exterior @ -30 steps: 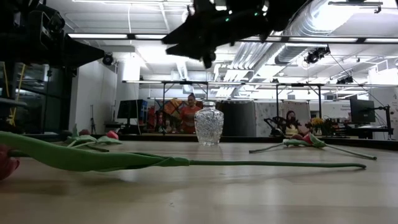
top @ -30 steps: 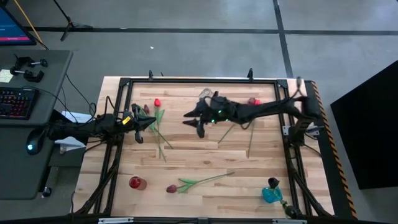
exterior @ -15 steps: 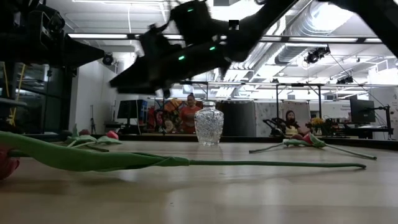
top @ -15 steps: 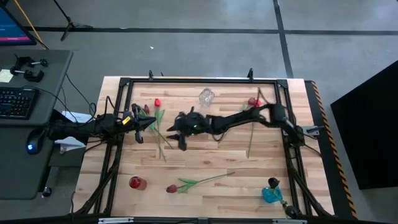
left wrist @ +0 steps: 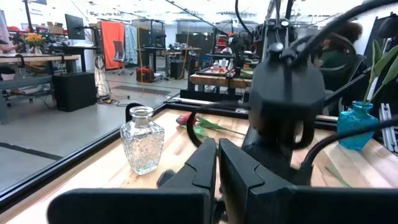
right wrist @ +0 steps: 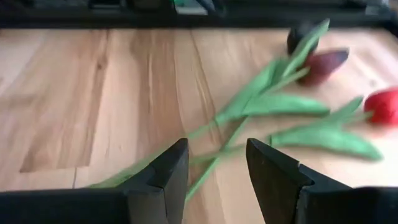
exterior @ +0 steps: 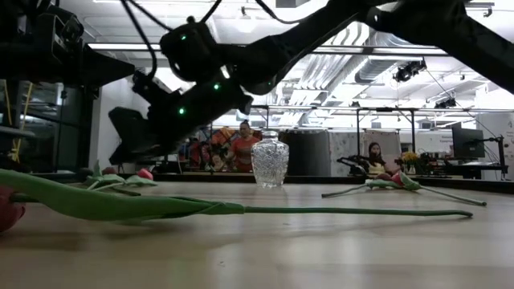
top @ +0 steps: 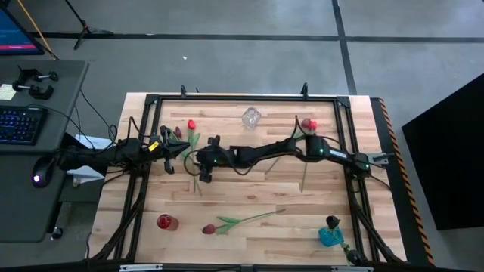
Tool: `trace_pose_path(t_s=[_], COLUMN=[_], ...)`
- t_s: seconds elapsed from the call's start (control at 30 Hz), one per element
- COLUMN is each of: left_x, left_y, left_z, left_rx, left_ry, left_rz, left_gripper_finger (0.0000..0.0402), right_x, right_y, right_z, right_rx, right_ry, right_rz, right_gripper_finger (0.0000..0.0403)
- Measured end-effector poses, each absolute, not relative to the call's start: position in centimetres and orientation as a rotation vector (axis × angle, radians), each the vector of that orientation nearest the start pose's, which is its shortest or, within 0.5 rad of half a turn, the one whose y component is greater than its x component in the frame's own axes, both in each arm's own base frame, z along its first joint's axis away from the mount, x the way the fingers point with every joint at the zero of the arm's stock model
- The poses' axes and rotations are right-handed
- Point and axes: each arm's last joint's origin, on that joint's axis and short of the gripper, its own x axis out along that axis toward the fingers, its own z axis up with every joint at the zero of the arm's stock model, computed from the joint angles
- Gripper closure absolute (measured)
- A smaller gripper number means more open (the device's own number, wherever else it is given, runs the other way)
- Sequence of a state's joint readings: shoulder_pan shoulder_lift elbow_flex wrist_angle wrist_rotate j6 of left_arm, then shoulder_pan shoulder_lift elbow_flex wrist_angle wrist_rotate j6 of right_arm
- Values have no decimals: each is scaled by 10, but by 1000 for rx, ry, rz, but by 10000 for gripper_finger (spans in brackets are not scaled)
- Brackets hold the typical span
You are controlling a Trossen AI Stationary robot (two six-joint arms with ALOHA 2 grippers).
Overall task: Sort flowers into vase by color
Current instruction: Put the black flower into the blue vase
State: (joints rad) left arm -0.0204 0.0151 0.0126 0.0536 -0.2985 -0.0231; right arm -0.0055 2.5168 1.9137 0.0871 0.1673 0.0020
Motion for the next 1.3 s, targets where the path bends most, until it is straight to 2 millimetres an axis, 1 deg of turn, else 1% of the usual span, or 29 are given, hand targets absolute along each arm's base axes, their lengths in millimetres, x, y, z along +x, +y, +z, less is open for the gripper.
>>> trace_pose_path(t_s=[0.1, 0.37, 0.5, 0.6, 0.7, 0.87, 0.93, 0.97, 1.1, 1.13, 1.2, 1.3], left_x=[97, 97, 97, 97, 97, 97, 97, 97, 97, 97, 97, 97], left_y=[7, 7, 7, 7, 7, 7, 7, 7, 7, 7, 7, 7], left_z=[172, 172, 172, 172, 172, 172, 172, 172, 172, 172, 172, 172], left_rx=[-31, -31, -31, -31, -31, -31, -31, -31, -31, -31, -31, -31], left_ry=[-53, -54, -54, -54, -54, -54, -54, -54, -54, -54, -54, -54], left_rz=[277, 278, 278, 278, 278, 278, 278, 277, 278, 278, 278, 278], left_gripper_finger=[394, 394, 394, 394, 394, 394, 394, 394, 394, 394, 394, 394], right_x=[552, 549, 549, 549, 548, 548, 548, 547, 542, 541, 539, 534], right_y=[-6, 2, 10, 15, 17, 16, 18, 19, 19, 19, 18, 17], right_z=[115, 109, 109, 103, 91, 84, 83, 82, 79, 78, 76, 83], right_rx=[-21, 89, 91, 99, 110, 115, 105, 94, 29, 12, -8, -81], right_ry=[542, 579, 580, 585, 592, 598, 611, 621, 703, 722, 747, 804], right_rz=[-174, -218, -207, -219, -279, -303, -309, -319, -321, -317, -338, -373], right_gripper_finger=[252, 252, 252, 252, 252, 255, 270, 285, 381, 390, 390, 400])
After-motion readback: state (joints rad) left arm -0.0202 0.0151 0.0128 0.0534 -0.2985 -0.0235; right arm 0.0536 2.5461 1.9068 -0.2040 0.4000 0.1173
